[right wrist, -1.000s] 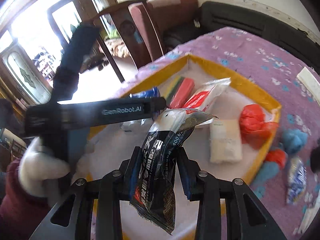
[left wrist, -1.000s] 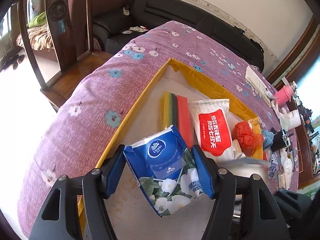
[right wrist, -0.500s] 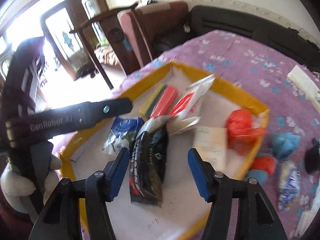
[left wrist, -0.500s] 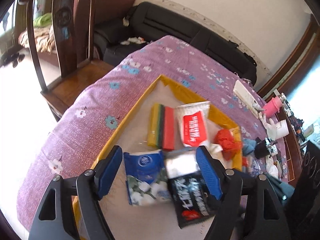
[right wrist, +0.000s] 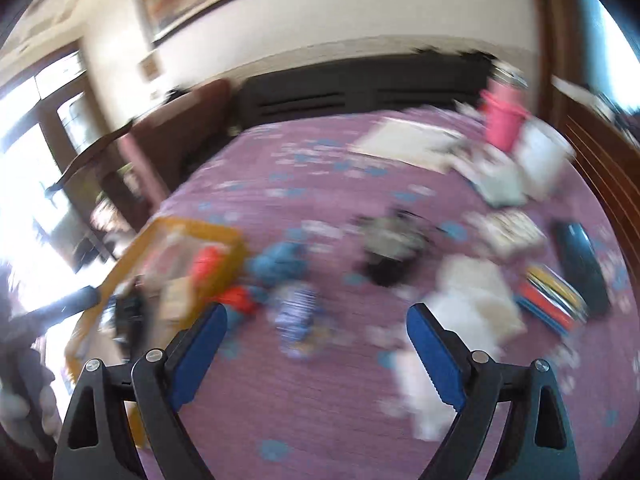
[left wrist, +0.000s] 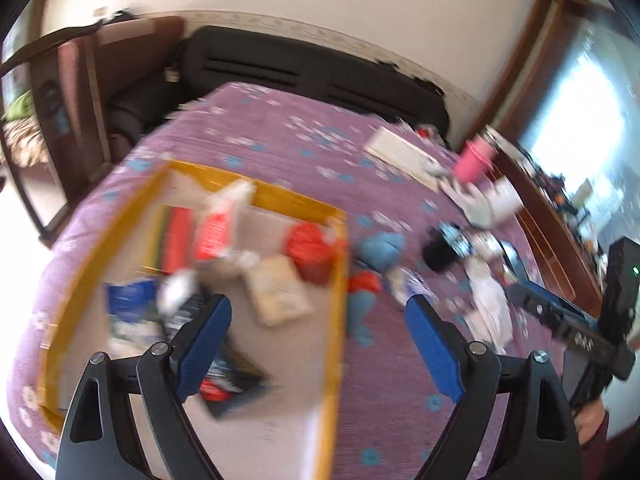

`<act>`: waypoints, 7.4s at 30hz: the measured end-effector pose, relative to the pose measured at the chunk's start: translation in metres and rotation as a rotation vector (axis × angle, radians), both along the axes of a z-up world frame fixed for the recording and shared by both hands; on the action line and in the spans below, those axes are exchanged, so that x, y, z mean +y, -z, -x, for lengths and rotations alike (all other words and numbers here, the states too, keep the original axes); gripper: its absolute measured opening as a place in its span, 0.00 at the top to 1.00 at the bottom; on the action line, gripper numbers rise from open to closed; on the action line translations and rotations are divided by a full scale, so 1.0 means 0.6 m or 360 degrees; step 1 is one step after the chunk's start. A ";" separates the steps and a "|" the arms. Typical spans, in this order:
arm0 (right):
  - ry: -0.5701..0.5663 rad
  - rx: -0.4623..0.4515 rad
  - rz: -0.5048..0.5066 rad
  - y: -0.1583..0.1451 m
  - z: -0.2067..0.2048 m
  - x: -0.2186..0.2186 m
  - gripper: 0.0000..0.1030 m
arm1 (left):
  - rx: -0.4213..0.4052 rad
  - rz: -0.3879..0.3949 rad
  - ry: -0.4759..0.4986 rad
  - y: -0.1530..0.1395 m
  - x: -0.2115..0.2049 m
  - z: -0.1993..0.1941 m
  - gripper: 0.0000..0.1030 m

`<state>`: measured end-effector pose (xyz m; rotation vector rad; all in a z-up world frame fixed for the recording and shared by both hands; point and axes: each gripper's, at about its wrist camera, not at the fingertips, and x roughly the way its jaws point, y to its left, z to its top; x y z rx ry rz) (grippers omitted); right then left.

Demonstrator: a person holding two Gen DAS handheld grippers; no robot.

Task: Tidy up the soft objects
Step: 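Move both tools back over the remaining items on the table, then grasp the blue-red towel bundle with left tool while right tool grasps Vinda tissue bag, then carry both held items into the yellow box and open both tools, then grasp the blue towel with left tool while right tool grasps white cloth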

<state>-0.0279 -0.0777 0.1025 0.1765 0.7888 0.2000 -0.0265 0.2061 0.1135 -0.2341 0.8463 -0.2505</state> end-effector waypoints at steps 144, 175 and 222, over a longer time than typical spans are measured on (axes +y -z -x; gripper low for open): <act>-0.0655 0.0249 -0.0055 0.028 -0.155 0.440 0.57 | 0.0024 0.0060 -0.0373 0.070 0.250 0.098 0.26; -0.0154 0.0125 0.0200 -0.031 -0.135 0.134 0.17 | -0.0081 0.0233 -0.0119 0.035 0.124 0.163 0.17; 0.0133 -0.0031 0.0025 0.119 -0.028 -0.150 0.41 | 0.0092 -0.0709 0.0351 0.140 -0.262 -0.209 0.62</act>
